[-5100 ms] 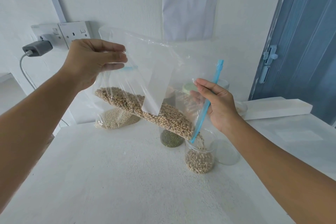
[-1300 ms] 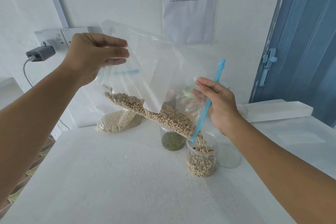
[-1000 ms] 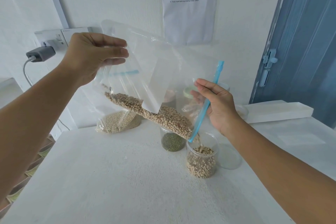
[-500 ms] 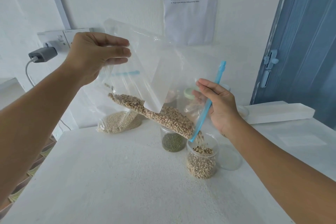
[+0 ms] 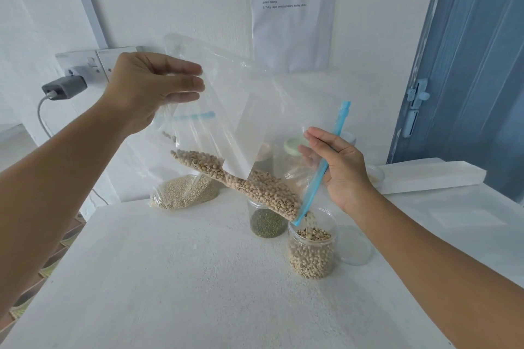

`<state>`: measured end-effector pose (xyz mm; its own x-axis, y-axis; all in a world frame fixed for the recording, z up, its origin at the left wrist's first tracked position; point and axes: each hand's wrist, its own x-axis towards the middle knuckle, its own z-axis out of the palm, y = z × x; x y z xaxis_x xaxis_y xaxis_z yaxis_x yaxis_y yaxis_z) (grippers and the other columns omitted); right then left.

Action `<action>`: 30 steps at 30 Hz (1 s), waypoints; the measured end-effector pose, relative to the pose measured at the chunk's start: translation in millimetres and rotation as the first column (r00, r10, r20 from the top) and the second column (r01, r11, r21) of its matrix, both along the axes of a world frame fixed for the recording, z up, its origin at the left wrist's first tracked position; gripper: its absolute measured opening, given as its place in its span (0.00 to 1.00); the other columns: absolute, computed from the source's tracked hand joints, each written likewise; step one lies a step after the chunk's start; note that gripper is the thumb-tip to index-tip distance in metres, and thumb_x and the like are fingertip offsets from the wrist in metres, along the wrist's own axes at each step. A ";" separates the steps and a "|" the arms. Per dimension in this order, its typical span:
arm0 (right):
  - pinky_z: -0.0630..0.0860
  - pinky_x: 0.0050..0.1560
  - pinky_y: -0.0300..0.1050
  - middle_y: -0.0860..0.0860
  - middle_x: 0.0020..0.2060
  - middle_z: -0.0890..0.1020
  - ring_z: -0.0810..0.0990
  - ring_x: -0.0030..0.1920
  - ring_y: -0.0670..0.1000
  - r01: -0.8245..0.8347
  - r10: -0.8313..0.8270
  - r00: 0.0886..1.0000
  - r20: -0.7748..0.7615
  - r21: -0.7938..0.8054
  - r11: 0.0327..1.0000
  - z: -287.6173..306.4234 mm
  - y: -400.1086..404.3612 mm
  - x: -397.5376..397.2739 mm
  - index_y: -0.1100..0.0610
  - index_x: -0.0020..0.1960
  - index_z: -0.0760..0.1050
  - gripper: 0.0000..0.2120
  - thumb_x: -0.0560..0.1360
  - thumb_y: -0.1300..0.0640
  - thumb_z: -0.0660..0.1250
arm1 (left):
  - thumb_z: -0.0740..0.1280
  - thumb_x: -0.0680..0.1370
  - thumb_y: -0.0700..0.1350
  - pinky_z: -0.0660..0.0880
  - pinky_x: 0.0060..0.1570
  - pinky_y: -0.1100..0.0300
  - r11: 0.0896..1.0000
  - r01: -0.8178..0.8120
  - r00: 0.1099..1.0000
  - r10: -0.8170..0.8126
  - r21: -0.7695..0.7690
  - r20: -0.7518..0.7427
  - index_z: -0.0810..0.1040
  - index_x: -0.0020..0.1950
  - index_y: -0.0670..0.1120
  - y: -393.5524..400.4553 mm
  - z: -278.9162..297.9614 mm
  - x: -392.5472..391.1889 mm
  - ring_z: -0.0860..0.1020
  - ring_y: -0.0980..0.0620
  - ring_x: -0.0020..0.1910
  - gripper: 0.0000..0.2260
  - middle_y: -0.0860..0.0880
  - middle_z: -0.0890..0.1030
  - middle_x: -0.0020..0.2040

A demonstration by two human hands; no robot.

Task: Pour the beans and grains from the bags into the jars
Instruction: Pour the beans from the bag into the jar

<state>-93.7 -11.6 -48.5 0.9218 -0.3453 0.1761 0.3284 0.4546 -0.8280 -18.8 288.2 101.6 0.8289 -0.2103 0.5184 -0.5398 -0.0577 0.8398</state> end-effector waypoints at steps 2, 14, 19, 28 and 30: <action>0.82 0.52 0.46 0.55 0.57 0.87 0.87 0.55 0.59 0.006 -0.006 1.000 0.002 0.005 1.000 0.6 -0.2 0.2 0.58 0.57 0.85 0.11 0.75 0.66 0.74 | 0.80 0.69 0.35 0.84 0.54 0.50 1.000 0.001 1.000 -0.001 0.003 0.003 0.85 0.56 0.35 -0.4 0.5 -0.9 0.87 0.41 0.50 0.17 0.42 0.88 0.46; 0.80 0.65 0.53 0.54 0.55 0.87 0.87 0.53 0.58 0.037 -0.037 0.999 -0.015 -0.019 0.999 -2.0 2.2 -0.1 0.57 0.56 0.85 0.10 0.76 0.67 0.72 | 0.80 0.69 0.35 0.84 0.54 0.51 1.000 0.012 1.000 -0.012 -0.001 -0.001 0.85 0.54 0.36 -2.7 -0.8 -4.6 0.87 0.42 0.49 0.15 0.43 0.87 0.45; 0.80 0.64 0.53 0.54 0.55 0.87 0.87 0.53 0.58 0.037 -0.037 0.999 -0.001 -0.024 0.999 2.2 1.1 -1.1 0.57 0.54 0.85 0.10 0.76 0.67 0.72 | 0.80 0.67 0.37 0.84 0.54 0.51 1.000 0.011 1.000 -0.011 -0.004 0.003 0.86 0.52 0.37 -2.1 0.9 -5.4 0.87 0.42 0.50 0.15 0.43 0.88 0.45; 0.81 0.63 0.53 0.55 0.55 0.87 0.87 0.53 0.58 0.037 -0.037 0.999 -0.002 -0.027 0.999 -0.1 1.7 -0.8 0.56 0.53 0.86 0.09 0.76 0.67 0.73 | 0.80 0.69 0.35 0.84 0.54 0.51 1.000 0.008 1.000 -0.008 0.001 0.005 0.85 0.54 0.36 -1.0 1.0 -6.2 0.87 0.42 0.49 0.15 0.44 0.88 0.45; 0.81 0.63 0.53 0.55 0.55 0.87 0.87 0.53 0.58 0.037 -0.037 0.999 -0.002 -0.028 0.999 0.1 1.9 -0.6 0.56 0.53 0.86 0.10 0.76 0.67 0.73 | 0.80 0.69 0.36 0.84 0.54 0.51 1.000 0.008 1.000 -0.008 0.002 0.004 0.85 0.54 0.37 -0.4 0.8 -6.5 0.87 0.42 0.49 0.15 0.44 0.88 0.45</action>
